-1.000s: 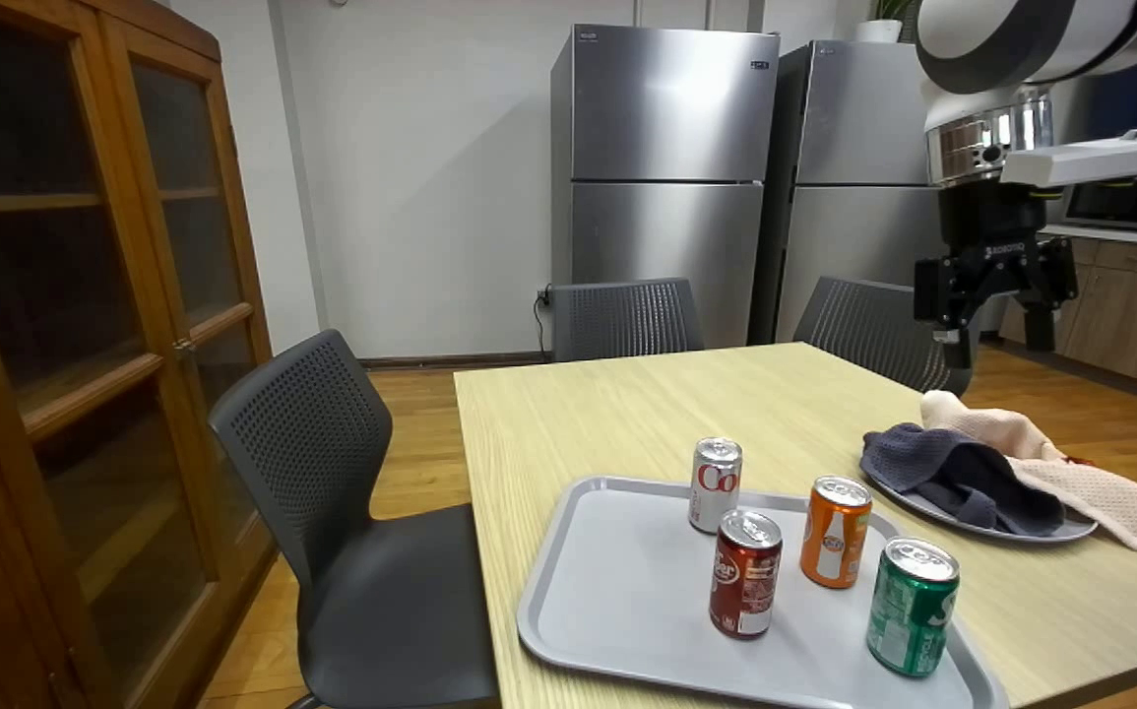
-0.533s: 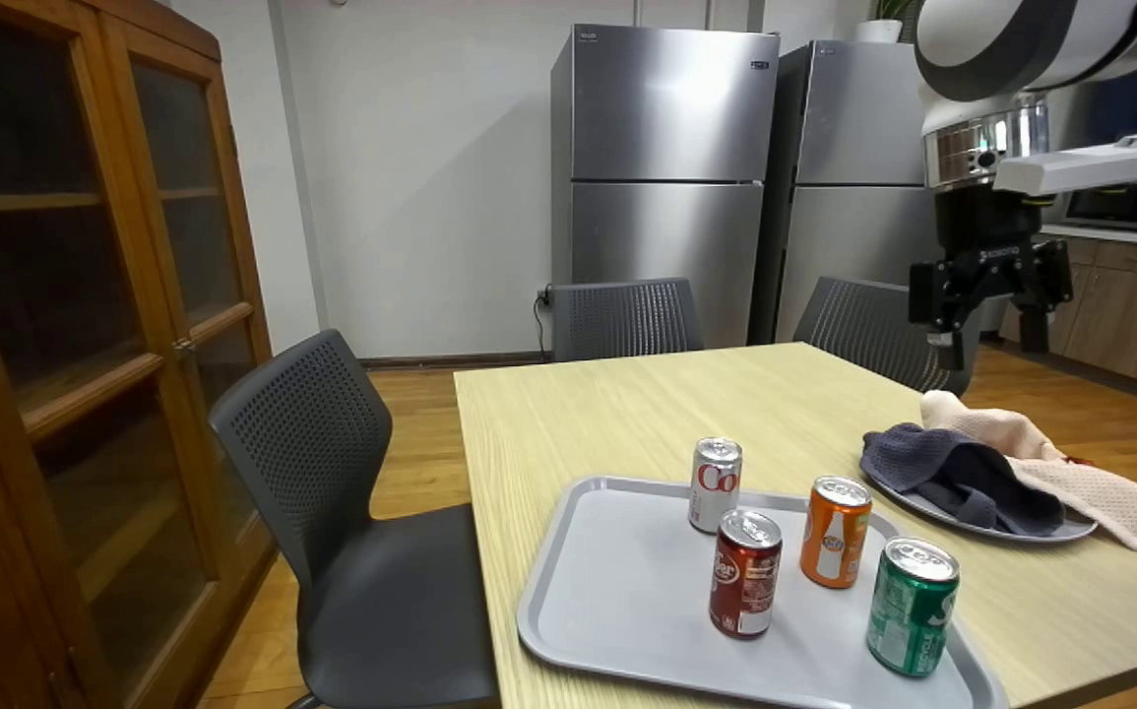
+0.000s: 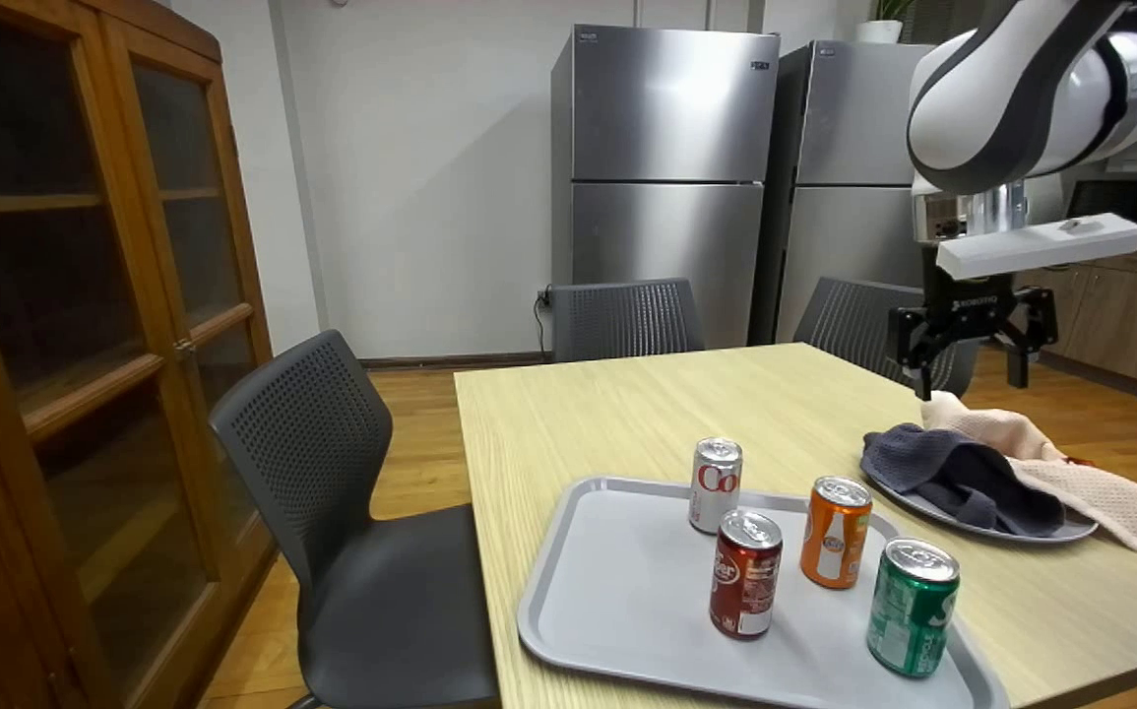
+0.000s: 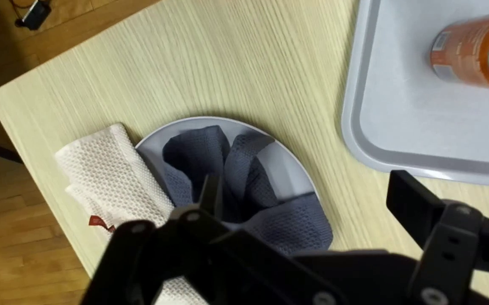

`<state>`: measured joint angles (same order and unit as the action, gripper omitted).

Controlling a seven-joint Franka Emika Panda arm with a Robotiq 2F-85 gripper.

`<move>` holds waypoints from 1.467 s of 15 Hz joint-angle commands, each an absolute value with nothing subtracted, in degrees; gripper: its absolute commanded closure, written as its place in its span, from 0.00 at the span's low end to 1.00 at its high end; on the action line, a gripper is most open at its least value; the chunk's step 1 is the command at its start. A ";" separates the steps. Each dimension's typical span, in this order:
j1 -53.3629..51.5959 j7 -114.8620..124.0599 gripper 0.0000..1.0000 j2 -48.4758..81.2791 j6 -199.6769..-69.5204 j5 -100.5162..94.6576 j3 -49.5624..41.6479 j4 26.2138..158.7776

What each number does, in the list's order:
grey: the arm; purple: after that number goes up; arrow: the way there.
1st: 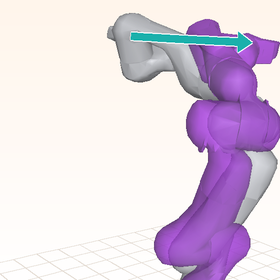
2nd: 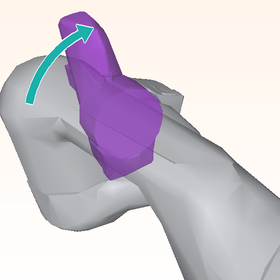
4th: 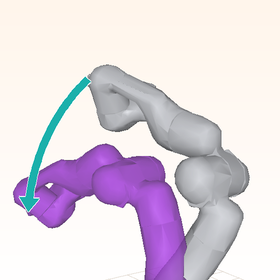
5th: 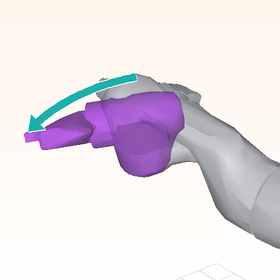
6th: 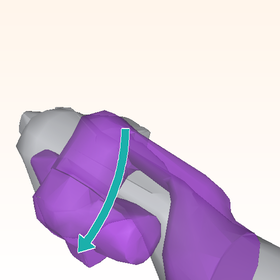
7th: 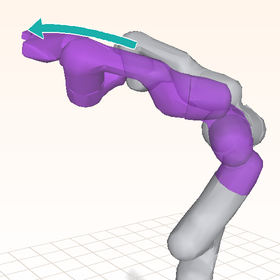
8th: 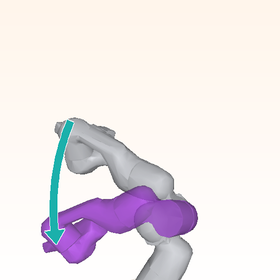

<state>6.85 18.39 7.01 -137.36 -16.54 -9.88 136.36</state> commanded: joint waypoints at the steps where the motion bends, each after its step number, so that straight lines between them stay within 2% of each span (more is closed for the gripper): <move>1: 7.28 23.23 0.00 14.20 -138.69 -15.24 -11.53 130.67; 22: 8.43 21.55 0.00 41.83 -137.96 -7.59 -17.17 104.84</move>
<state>8.01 21.88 38.27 -139.57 -9.14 -17.01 109.54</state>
